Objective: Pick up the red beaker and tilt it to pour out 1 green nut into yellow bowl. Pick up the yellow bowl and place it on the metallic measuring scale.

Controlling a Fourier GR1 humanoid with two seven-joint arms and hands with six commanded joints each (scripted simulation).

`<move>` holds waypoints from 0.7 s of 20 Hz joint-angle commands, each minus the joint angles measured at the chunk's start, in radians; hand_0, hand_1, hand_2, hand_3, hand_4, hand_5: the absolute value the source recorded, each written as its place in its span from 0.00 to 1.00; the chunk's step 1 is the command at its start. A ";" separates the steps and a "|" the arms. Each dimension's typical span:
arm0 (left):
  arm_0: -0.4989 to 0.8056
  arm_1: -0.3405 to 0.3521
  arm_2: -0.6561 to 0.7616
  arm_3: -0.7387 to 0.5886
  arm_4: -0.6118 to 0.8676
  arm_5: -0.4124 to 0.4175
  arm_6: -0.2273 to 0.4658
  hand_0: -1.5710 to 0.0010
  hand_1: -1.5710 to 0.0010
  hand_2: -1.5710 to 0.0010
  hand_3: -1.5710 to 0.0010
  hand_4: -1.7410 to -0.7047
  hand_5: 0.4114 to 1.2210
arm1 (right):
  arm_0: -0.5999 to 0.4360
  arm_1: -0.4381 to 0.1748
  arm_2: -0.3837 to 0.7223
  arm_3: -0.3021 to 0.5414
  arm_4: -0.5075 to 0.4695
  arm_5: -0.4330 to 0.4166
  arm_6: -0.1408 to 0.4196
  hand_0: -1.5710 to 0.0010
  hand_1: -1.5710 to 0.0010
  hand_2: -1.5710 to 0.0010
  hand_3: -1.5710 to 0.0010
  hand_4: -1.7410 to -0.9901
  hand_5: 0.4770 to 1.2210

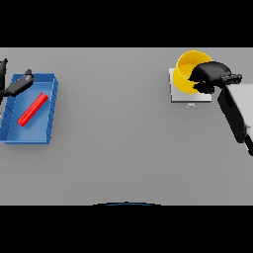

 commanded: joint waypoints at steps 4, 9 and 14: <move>-0.021 -0.019 -0.004 0.012 -0.002 -0.005 0.007 1.00 1.00 1.00 1.00 0.90 0.40 | -0.026 0.021 0.004 0.075 -0.004 -0.024 -0.035 0.03 0.11 0.00 0.16 0.02 1.00; -0.026 -0.029 -0.009 0.025 -0.003 -0.015 0.008 1.00 1.00 1.00 1.00 0.89 0.41 | -0.046 0.022 -0.012 0.123 -0.025 0.005 -0.038 0.38 0.45 0.39 0.51 0.32 0.68; -0.030 -0.039 -0.009 0.049 -0.004 -0.026 -0.008 1.00 1.00 1.00 1.00 0.90 0.40 | -0.063 0.028 -0.003 0.161 -0.014 0.022 -0.060 0.80 0.82 0.71 0.64 0.46 0.43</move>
